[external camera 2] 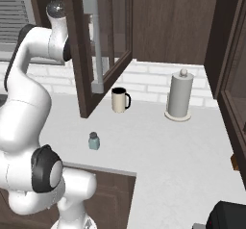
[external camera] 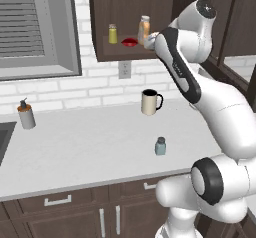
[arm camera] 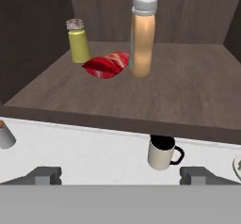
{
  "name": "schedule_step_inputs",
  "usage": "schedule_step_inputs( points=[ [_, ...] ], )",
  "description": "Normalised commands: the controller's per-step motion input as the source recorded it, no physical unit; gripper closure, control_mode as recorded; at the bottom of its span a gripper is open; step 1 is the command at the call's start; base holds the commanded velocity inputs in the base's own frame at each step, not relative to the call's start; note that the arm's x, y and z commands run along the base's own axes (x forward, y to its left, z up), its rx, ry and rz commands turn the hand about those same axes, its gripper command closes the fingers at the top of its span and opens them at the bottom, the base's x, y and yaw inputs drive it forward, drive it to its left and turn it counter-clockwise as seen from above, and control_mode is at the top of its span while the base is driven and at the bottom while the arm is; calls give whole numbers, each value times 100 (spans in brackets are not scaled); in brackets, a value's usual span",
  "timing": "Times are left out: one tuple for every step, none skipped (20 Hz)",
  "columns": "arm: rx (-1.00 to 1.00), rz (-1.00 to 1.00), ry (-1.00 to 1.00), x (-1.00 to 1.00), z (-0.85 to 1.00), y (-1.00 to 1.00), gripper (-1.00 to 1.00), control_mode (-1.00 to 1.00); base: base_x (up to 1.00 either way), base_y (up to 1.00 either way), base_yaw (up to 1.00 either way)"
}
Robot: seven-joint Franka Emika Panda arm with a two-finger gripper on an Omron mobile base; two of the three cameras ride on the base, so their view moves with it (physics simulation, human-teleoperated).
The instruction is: Put the shaker and condiment bottle from the counter next to their counterparts in the cabinet.
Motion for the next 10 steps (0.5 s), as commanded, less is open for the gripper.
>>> schedule_step_inputs(
  points=[
    [0,0,0,-51,-8,0,-100,-100,0,0,0],
    [0,0,0,-50,-6,0,-100,-100,0,0,0],
    [0,0,-1,-54,-5,0,-100,-100,0,0,0],
    [0,0,0,-50,-6,0,-100,-100,0,0,0],
    [0,0,0,-53,-5,0,-100,-100,0,0,0],
    [0,0,0,-52,-6,0,-100,-100,0,0,0],
    [0,0,0,-54,-6,0,-100,-100,0,0,0],
    [0,0,0,-51,-8,0,-100,-100,0,0,0],
    [0,0,0,-56,-11,0,-100,-100,0,0,0],
    [0,0,0,-54,-14,1,-100,-100,0,0,0]
  ],
)
